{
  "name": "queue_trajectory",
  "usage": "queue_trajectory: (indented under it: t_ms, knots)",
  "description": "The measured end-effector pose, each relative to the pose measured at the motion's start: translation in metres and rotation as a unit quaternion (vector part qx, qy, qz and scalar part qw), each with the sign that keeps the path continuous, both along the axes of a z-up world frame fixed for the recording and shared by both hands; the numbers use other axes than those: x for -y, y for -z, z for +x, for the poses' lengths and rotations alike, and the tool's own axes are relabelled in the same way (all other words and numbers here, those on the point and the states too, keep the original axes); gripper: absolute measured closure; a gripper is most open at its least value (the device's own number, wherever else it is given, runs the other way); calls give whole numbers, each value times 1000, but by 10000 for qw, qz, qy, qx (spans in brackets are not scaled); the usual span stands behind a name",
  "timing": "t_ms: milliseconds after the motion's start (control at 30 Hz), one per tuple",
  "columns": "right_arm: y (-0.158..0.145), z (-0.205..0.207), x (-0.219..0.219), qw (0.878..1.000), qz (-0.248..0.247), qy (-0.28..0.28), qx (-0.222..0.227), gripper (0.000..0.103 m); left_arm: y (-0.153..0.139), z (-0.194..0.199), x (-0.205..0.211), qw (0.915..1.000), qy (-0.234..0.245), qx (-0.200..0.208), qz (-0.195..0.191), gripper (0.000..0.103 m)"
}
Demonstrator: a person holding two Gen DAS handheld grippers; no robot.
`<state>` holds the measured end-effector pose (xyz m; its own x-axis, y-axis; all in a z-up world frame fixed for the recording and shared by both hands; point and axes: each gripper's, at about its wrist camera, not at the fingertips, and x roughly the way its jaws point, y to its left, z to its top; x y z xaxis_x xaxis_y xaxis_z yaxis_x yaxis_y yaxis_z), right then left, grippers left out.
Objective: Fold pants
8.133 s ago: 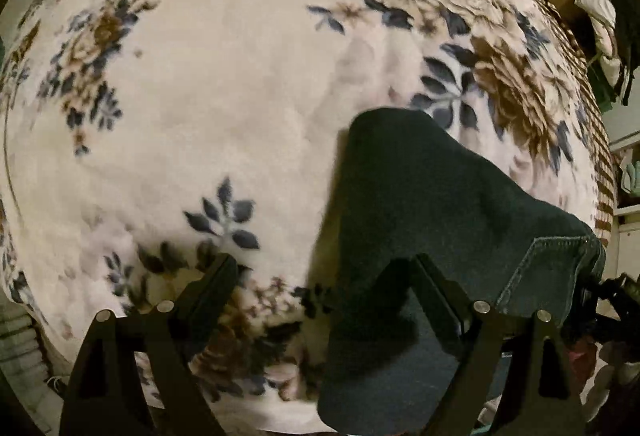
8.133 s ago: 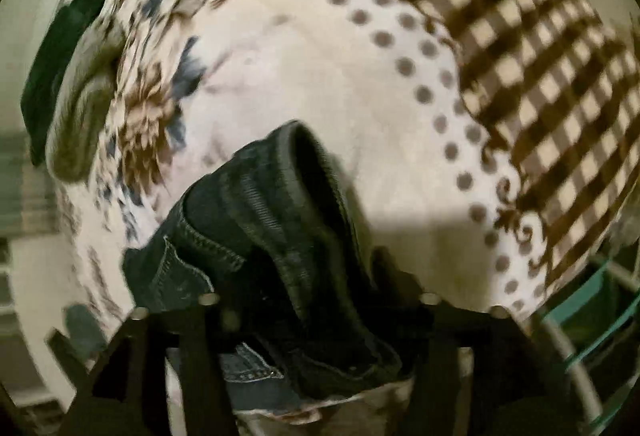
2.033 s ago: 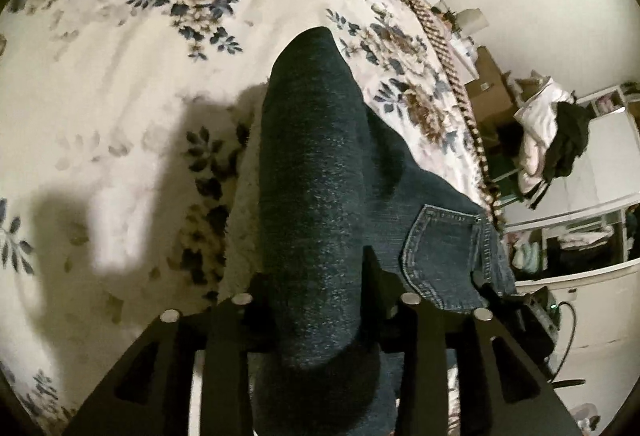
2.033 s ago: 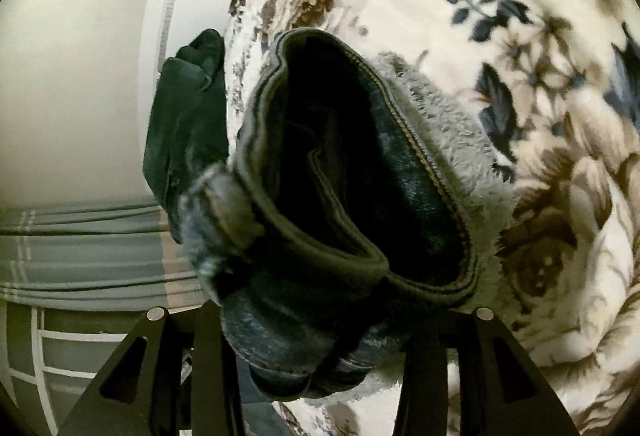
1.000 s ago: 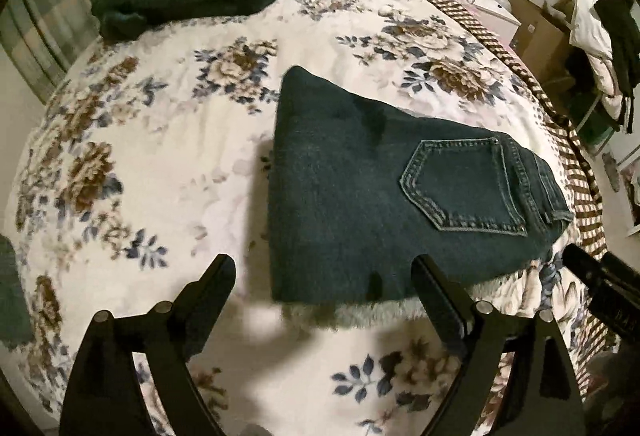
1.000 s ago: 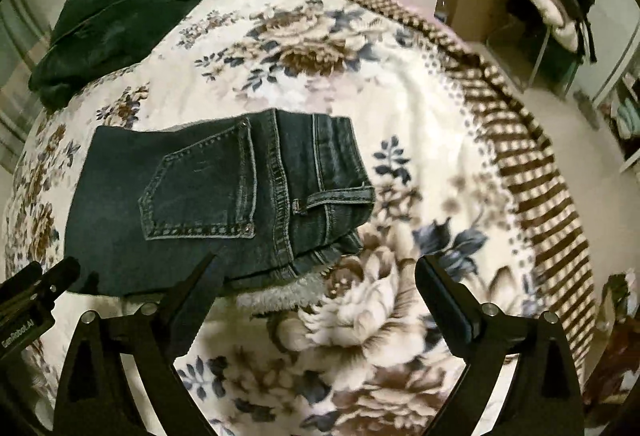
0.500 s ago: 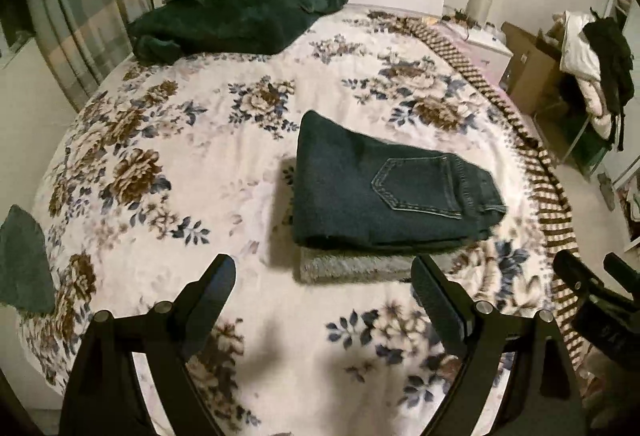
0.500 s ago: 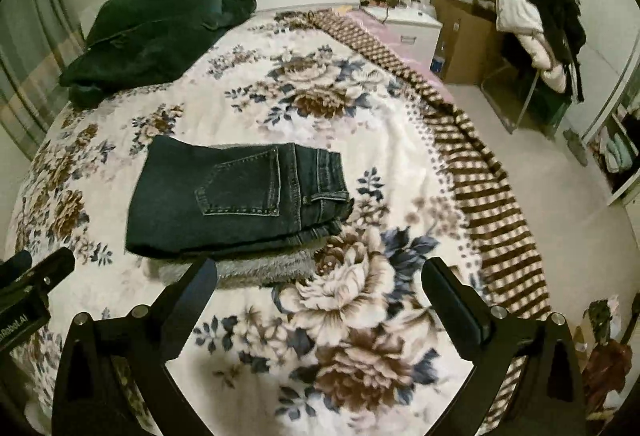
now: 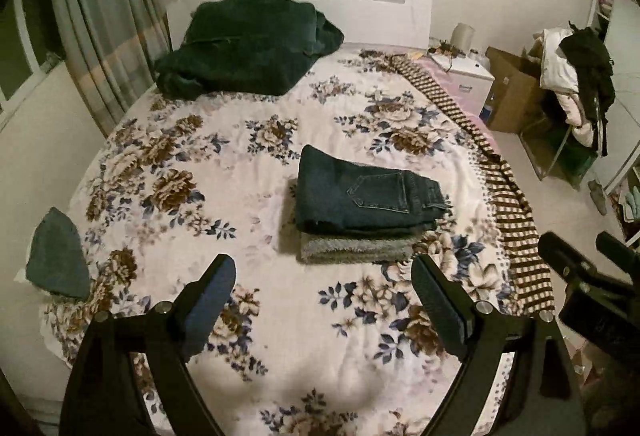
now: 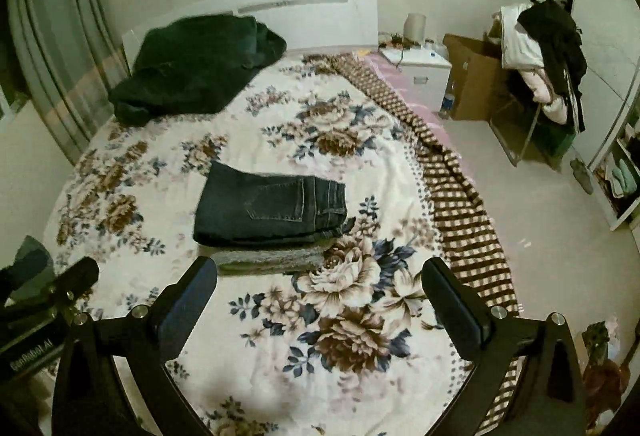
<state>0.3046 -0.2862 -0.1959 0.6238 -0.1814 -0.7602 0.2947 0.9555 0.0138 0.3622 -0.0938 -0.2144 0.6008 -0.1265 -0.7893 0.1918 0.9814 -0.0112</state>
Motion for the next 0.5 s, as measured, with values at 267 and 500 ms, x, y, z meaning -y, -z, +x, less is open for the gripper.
queue_trajectory:
  t_ms: [267, 500]
  knots:
    - [-71, -78, -2, 9995, -105, -136, 269, 0, -51, -62, -5, 9997, -112, 186, -60, 13]
    - [-132, -150, -15, 9983, -75, -354, 460, 0, -104, -121, -9, 9983, -290, 499, -19, 13]
